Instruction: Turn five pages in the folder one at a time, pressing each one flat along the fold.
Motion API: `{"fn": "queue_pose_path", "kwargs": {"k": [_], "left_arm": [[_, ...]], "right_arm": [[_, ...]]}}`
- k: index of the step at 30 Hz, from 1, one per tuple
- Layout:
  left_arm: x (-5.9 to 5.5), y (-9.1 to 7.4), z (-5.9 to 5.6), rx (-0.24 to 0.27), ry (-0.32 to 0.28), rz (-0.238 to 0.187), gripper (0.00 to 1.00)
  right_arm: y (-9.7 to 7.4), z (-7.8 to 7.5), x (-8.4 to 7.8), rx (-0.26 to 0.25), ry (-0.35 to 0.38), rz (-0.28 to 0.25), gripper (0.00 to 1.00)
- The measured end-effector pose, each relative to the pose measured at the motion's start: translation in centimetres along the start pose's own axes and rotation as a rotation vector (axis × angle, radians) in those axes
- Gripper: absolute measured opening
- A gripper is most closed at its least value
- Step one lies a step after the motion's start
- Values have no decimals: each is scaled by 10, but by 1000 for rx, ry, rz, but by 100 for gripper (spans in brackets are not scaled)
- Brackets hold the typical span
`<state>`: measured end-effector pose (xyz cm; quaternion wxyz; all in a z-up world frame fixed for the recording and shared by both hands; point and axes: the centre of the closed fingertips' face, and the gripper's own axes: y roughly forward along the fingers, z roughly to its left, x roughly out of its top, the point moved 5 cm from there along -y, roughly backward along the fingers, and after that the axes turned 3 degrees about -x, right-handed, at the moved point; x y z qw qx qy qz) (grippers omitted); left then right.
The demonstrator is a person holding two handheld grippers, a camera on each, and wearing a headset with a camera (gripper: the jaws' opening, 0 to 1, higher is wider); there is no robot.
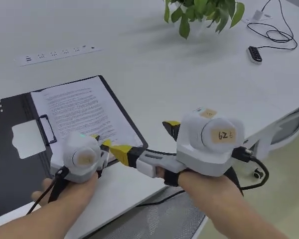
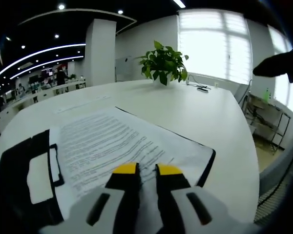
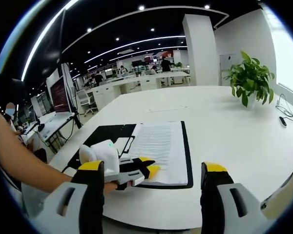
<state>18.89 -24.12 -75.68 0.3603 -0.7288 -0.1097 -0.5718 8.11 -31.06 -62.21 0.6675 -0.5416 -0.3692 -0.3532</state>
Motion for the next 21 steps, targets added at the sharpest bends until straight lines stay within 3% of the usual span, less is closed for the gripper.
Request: {"fn": "queue_pose_path", "kwargs": {"k": [2,3,6,11,21], "left_arm": [[0,0,2,5,-6,2,8],[0,0,5,16,-46,3,6],[0,1,4,4,-37,8,5],[-1,2,7,2,-113,-2,3],[-2,3,8,0,-126,-13,3]], "right_arm": [[5,1,0,3,7,6,79],[7,1,-1,2,11,10,79],[15,1,-3,6,18,23,78],[28,3,-10,10,57,46,77],[61,-7,-33,-8,133,113,65]]}}
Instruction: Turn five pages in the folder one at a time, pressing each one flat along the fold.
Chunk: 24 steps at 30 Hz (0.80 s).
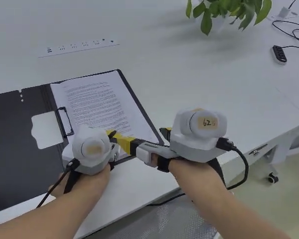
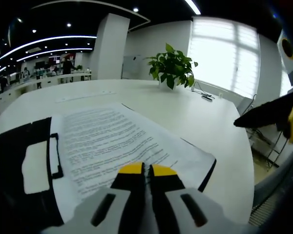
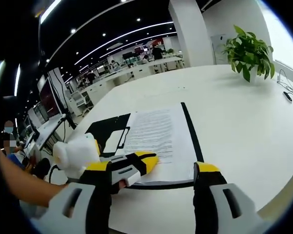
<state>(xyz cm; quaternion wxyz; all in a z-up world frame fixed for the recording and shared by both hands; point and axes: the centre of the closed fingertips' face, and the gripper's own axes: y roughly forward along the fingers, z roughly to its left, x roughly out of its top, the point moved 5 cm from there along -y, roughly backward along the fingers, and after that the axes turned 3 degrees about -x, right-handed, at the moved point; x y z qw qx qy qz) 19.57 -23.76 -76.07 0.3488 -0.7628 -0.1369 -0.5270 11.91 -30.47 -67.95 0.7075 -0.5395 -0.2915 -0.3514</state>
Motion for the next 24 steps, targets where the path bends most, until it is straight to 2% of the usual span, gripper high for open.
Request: {"fn": "queue_pose_path", "kwargs": {"k": [5,8,13,18,21,24], "left_arm": [[0,0,0,-3,-4,-3,3],[0,0,0,-4,-5,-6,3],[-1,0,1,-4,-5,-7,3],[-1,0,1,-4,-8,-7,3],[-1,-1,1,-3,-7,-8,3],[-1,-1,1,-2,-5,-10,3]], "right_arm": [[13,-9,-10,-8,32,39,58],[22,-18,-19,-29,47,68,55],[34,-25,-29,-34,64,102,52],[42,-32,-38,-46,75,119,48],[40,-36,-36,-60,79,111,40],[40,-41,-36,-66,121,108,28]]}}
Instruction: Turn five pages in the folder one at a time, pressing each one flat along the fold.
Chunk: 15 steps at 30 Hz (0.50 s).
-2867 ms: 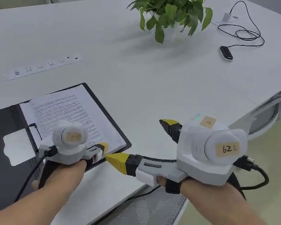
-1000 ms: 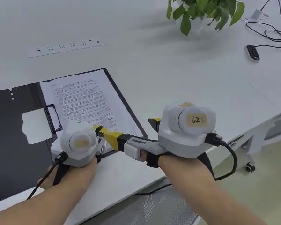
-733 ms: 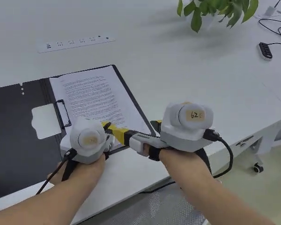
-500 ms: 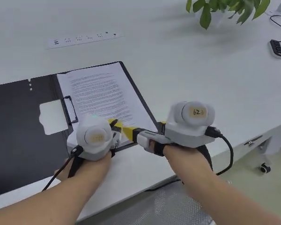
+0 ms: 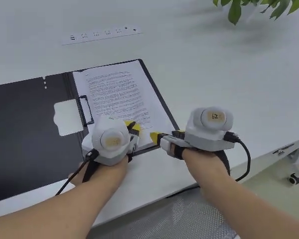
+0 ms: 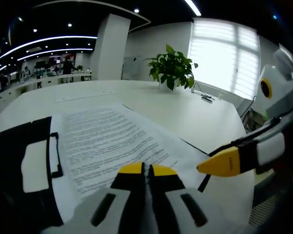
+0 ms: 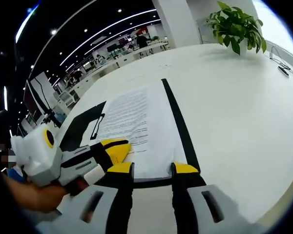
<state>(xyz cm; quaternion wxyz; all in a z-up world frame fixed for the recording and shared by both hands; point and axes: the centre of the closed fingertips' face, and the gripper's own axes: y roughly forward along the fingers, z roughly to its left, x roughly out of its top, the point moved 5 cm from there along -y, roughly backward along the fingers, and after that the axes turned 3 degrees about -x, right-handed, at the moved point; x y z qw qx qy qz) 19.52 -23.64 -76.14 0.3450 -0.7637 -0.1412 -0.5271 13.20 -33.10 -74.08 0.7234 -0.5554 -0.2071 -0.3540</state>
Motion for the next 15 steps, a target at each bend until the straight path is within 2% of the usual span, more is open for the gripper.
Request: {"fn": "queue_pose_path", "kwargs": {"k": [9,15], "left_arm": [[0,0,0,3,2,4,3],[1,1,1,4,-7,11,3]], "right_arm": [[3,-15,-3,-86,3,19,2],[0,-14,-2,-85,35,13,0]]}}
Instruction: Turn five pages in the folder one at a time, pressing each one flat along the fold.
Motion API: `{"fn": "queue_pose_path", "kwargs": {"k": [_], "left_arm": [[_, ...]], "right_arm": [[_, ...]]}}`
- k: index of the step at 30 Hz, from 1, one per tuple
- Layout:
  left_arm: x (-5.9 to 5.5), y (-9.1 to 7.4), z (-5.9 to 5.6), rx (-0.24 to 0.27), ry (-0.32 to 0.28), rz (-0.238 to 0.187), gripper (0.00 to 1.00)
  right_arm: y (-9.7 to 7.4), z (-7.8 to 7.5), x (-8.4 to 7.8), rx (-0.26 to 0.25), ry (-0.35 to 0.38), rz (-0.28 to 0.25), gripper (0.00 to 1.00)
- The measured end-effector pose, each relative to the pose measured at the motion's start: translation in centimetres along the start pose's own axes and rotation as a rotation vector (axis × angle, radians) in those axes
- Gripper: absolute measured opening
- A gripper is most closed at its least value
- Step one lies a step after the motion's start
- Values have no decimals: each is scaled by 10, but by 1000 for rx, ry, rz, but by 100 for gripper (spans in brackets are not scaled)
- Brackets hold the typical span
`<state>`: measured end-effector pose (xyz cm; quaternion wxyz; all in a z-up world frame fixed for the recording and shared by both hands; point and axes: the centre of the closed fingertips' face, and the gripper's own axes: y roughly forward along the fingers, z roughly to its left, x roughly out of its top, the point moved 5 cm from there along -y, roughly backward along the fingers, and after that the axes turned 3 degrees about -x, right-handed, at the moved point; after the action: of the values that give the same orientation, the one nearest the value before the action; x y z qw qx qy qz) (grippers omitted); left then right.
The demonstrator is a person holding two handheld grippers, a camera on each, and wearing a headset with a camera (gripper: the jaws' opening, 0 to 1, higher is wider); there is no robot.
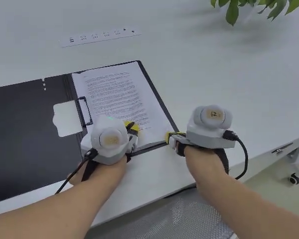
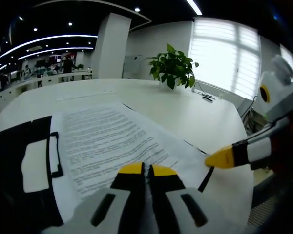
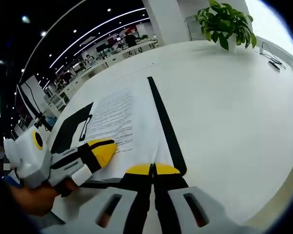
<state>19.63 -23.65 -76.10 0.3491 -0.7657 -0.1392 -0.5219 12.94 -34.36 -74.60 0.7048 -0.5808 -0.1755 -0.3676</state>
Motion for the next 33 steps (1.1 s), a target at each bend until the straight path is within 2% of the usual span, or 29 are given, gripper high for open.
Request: {"fn": "queue_pose_path", "kwargs": {"k": [4,7,8,9,12,13,16,18,22,27,33], "left_arm": [[1,0,-1,1,-8,8,4],[3,-2,0,-1,-46,16,4],[3,-3,-1,0,-106,21,4],[3,-4,0,2,-137,26,4],[5,-11,-2,-24,-192,48,7],[5,-14,-2,-32,-192,55,8],[6,-27,-4,-63,-134,80,12],[12,-36,-3,-86,-89,45,14],[24,-57,2,-91,-57,8,17],[42,-89,15,-85,27,-36,22],[58,-121,41,-47,65,-86,22]], "right_arm": [[-7,2,4,8,17,-26,0],[-10,6,7,15,22,-39,0],[-11,8,9,22,28,-47,0],[-13,10,10,28,27,-51,0],[-17,19,14,48,28,-65,0],[-19,23,15,58,26,-73,0],[-24,31,18,72,21,-91,0],[-28,37,19,87,30,-101,0],[-37,51,23,117,33,-127,0],[-48,70,33,161,35,-164,0],[-60,101,46,227,16,-204,0]]}}
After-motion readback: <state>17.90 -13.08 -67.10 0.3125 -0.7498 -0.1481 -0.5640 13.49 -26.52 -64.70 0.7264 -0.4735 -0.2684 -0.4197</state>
